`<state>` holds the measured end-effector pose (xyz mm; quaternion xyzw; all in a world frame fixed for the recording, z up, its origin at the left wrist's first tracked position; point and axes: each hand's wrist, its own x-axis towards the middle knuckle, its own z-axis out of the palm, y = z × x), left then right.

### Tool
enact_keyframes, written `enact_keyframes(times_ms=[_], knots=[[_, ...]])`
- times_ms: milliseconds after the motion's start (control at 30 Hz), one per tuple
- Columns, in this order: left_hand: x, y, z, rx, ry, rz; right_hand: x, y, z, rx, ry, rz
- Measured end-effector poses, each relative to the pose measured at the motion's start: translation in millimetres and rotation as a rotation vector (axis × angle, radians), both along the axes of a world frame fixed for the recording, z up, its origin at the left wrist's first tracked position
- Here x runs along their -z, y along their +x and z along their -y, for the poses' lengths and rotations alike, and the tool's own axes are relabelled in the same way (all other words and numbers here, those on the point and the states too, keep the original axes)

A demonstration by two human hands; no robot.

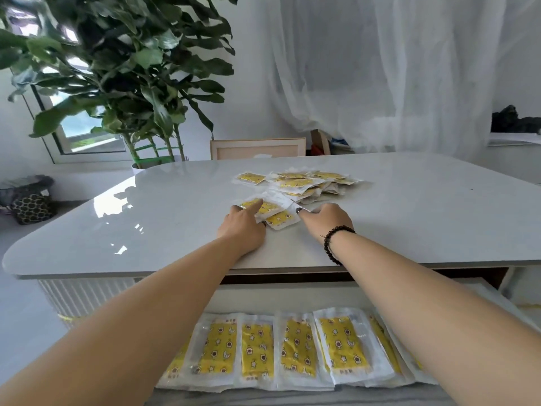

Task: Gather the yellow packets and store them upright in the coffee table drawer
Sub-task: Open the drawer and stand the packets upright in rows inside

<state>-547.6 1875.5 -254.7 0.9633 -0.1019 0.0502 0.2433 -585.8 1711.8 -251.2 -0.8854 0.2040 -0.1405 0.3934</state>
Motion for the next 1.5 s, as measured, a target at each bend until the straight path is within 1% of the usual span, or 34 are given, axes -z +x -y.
enact_keyframes(times_ms=[100,167,233,333,467,500,567,667,700,767,833,867,967,1033,1100,1167,1300,1400,1500], knots=[[2,16,2,-0.018,-0.028,0.044,2,15,-5,-0.029,-0.042,-0.034],[4,21,3,-0.031,-0.11,0.073,2,17,-5,-0.025,-0.045,-0.039],[5,22,2,-0.035,-0.227,0.08,4,17,-3,-0.018,-0.007,-0.004],[4,18,-2,-0.044,-0.492,0.074,5,14,-2,0.036,0.087,0.087],[-2,7,-6,-0.127,-0.92,0.013,1,11,-2,0.126,0.204,0.199],[-3,5,-7,-0.147,-1.005,-0.006,0,8,-2,0.137,0.218,0.218],[-5,2,-7,-0.181,-1.099,-0.038,0,5,0,0.142,0.253,0.265],[-6,2,-9,-0.197,-1.151,-0.063,0,2,1,0.13,0.387,0.332],[-5,4,-10,-0.204,-1.142,-0.059,-1,1,2,0.139,0.435,0.354],[-3,5,-12,-0.235,-1.016,-0.023,-1,1,3,0.164,0.563,0.41],[-3,5,-13,-0.272,-0.904,0.038,-3,0,4,0.131,0.778,0.484],[-4,3,-14,-0.269,-0.885,0.063,-3,0,4,0.106,0.873,0.52],[-3,2,-16,-0.211,-0.883,0.057,-7,-2,2,0.034,1.04,0.593],[-5,1,-17,-0.17,-0.937,-0.016,-9,-2,-6,-0.039,1.12,0.599],[-7,3,-19,-0.136,-1.067,-0.129,-8,-2,-20,-0.149,1.15,0.564],[-10,5,-20,-0.102,-1.192,-0.216,-4,-3,-37,-0.251,1.113,0.506],[-6,10,-25,-0.027,-1.214,-0.255,0,-4,-55,-0.342,0.961,0.417],[-3,10,-29,0.038,-1.244,-0.274,-1,-4,-52,-0.33,1.022,0.426],[-3,11,-30,0.021,-1.286,-0.267,-2,-2,-48,-0.294,1.137,0.501]])
